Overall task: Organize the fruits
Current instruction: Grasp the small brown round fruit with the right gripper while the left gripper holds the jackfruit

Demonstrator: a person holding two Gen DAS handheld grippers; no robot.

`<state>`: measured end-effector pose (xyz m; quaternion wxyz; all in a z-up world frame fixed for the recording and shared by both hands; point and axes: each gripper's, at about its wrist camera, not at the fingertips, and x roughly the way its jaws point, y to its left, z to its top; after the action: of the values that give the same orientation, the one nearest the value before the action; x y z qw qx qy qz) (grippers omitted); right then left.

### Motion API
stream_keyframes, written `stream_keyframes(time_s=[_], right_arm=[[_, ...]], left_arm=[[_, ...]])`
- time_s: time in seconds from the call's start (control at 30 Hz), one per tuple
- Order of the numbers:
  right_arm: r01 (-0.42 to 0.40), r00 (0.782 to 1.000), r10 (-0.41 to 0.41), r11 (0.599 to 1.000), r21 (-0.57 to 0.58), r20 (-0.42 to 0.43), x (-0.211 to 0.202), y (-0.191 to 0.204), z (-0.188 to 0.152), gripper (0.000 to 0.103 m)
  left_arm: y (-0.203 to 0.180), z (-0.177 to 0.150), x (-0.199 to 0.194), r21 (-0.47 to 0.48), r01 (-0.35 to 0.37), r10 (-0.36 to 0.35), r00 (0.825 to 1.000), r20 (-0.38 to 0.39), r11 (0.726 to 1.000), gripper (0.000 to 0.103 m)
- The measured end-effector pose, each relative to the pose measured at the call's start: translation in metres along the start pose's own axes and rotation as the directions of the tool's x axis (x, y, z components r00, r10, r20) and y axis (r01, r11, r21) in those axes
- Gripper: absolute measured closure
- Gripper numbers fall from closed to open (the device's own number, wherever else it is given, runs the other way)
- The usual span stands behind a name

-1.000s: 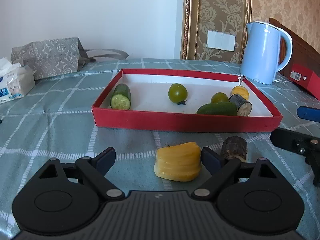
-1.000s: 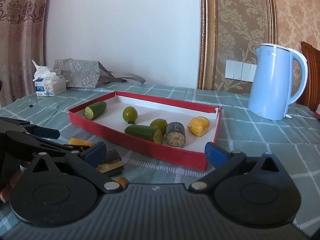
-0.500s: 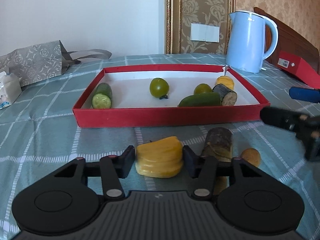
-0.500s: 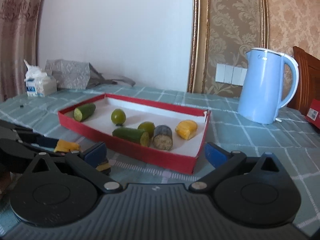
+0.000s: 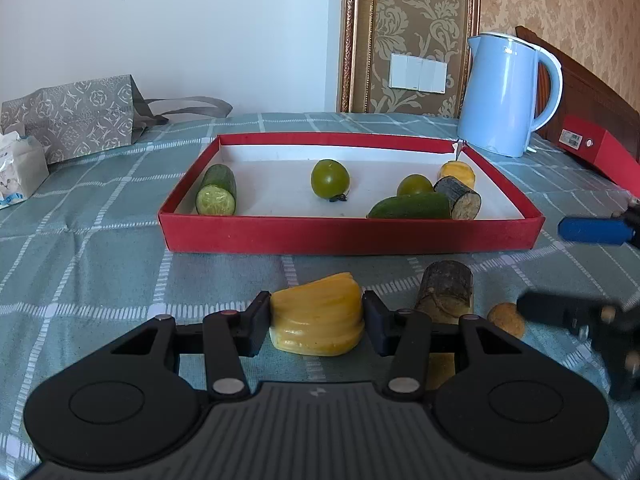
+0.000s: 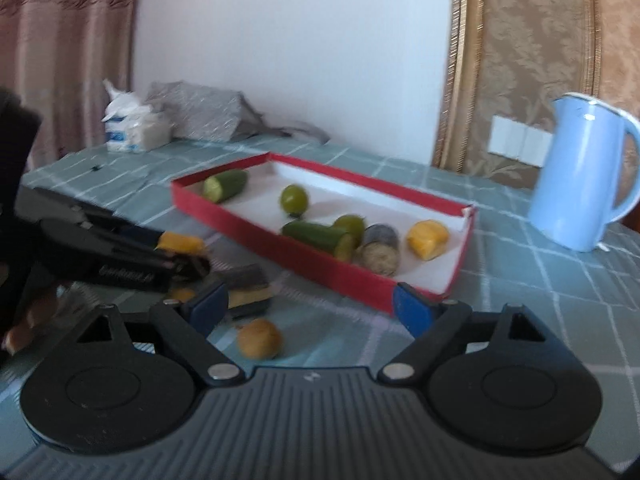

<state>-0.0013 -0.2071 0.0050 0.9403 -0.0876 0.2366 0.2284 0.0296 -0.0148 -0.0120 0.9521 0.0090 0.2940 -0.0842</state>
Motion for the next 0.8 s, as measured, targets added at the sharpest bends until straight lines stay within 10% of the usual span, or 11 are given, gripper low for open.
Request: stream_keyframes(time_s=[0.3,0.57,0.8], right_arm=[[-0.099,0.987,0.094,0.995,-0.031,-0.133,0.016,0.008,-0.007,0.051],[-0.121,0.985,0.119,0.993,-0.01,-0.127,0.018,0.004,-0.006,0.053],[-0.141,0.981,0.132,0.988,-0.057,-0.144,0.021,0.016,-0.006,0.075]], left_arm=[[0.005,0.0,0.001,-0.003,-0.035,0.035,0.999,0.002,0.999,0.055],[0.003,-0.001,0.0,0.001,-0.037,0.037,0.999,0.002,0.999,0.055],[0.003,-0.001,0.001,-0.004,-0.034,0.034,0.999,-0.007,0.999,0.055]])
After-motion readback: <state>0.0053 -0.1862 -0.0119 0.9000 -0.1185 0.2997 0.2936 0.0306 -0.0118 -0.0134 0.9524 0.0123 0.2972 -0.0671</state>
